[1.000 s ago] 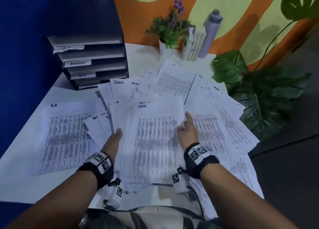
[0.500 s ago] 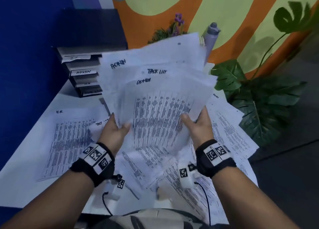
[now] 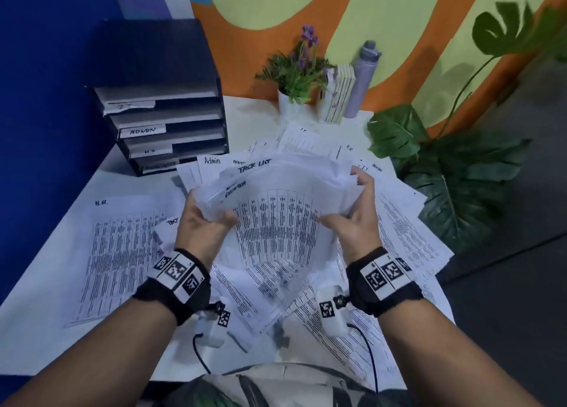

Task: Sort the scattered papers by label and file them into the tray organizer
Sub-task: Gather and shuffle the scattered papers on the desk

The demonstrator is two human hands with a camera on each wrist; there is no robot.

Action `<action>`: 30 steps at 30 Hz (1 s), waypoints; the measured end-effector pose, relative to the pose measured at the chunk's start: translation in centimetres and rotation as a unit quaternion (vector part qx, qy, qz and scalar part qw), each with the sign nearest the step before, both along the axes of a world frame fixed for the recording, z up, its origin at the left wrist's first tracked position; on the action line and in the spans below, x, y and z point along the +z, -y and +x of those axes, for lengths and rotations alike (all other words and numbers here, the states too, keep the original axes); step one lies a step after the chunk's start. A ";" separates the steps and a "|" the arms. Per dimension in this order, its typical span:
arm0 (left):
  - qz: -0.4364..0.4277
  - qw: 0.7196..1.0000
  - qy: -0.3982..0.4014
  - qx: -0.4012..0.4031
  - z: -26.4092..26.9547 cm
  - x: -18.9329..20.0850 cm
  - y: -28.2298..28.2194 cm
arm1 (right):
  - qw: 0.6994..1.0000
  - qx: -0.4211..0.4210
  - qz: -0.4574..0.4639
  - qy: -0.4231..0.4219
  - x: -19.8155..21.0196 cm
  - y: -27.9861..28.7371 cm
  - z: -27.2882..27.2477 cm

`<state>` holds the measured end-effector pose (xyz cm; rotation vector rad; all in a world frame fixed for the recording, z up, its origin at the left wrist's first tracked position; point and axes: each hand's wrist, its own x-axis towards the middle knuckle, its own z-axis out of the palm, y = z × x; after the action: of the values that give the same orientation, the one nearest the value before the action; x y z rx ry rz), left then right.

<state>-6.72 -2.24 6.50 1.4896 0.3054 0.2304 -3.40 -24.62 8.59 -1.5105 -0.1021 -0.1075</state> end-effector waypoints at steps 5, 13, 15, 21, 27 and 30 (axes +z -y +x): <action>-0.024 1.000 -0.007 0.015 0.6 -1.2 -0.6 | 0.995 -0.028 -0.046 0.080 1.1 -0.5 0.3; -0.014 1.000 -0.013 0.021 1.0 -1.2 -0.2 | 0.664 -0.066 -0.697 0.262 6.9 -3.7 2.1; -0.011 1.000 -0.016 0.018 0.9 -1.2 -0.3 | 0.658 -0.022 -0.708 0.255 6.6 -4.8 1.8; -0.054 0.998 0.014 0.014 1.8 -1.6 -0.2 | 0.631 0.145 -0.697 0.308 3.9 -8.4 -0.4; 0.000 0.999 -0.001 0.047 1.4 -1.0 -0.9 | 0.753 -0.026 -0.605 0.259 3.1 -5.6 2.5; -0.012 0.998 0.012 0.055 1.9 -0.9 -1.5 | 0.945 -0.085 -0.303 0.088 2.2 -2.9 4.0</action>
<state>-4.86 -0.71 5.59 1.4477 0.3703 0.3304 0.61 -21.68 10.76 -2.1238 -0.1571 -0.3773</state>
